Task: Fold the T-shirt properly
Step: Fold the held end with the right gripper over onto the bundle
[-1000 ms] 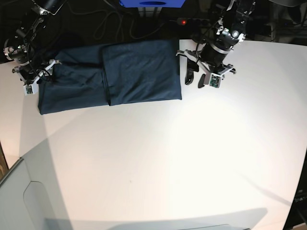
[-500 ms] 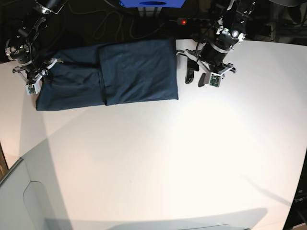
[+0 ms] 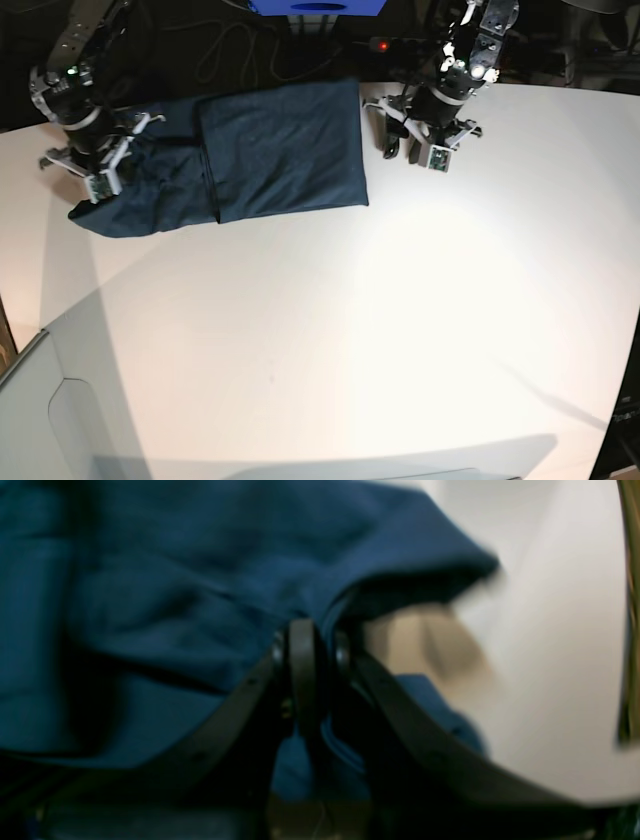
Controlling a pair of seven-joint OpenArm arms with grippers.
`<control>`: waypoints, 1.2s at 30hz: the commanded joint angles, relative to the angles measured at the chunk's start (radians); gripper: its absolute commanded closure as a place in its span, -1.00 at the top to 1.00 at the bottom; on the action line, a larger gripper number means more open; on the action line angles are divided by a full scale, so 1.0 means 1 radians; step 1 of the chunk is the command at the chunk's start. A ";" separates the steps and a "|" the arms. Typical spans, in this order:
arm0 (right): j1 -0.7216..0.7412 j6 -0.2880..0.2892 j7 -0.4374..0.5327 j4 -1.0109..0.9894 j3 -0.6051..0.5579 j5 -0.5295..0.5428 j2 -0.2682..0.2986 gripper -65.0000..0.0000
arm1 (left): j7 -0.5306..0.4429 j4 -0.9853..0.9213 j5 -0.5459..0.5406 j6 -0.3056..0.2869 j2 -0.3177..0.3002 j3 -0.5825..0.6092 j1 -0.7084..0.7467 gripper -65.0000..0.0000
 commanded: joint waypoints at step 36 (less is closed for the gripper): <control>0.064 0.016 0.035 -0.200 -0.765 0.017 -0.030 -1.00 | -0.012 0.011 -0.002 -0.003 0.003 0.028 -0.022 -0.27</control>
